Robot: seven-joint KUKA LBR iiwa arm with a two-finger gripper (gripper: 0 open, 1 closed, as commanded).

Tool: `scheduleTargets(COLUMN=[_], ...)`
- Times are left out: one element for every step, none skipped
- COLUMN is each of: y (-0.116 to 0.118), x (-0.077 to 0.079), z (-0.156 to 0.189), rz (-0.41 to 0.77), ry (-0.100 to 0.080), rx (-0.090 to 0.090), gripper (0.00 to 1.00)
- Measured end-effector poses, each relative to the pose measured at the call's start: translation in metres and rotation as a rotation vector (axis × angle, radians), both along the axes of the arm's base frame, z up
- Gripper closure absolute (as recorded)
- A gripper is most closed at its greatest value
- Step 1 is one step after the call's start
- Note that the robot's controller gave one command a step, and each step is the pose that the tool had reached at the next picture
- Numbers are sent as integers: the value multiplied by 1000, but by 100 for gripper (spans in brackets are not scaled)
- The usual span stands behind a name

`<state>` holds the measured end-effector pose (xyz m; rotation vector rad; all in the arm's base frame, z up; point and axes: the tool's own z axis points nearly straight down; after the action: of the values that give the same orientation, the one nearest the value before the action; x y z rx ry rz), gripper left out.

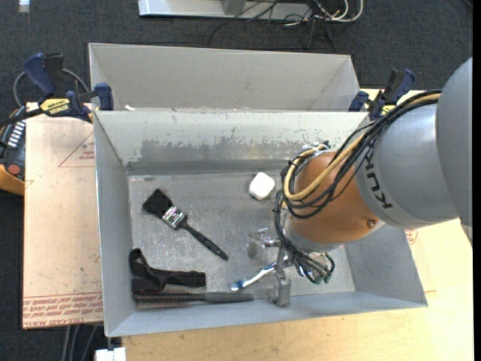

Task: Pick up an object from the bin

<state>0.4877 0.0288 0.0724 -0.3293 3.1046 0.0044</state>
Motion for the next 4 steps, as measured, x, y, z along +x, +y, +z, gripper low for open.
scheduleTargets(y=[1,1,1,1], x=[6,2,6,6], z=[-3,1,-3,-3], rz=[-57,-3,-56,-57], ry=[13,-7,13,13], rx=[0,2,2,2], gripper=[0,0,100,100])
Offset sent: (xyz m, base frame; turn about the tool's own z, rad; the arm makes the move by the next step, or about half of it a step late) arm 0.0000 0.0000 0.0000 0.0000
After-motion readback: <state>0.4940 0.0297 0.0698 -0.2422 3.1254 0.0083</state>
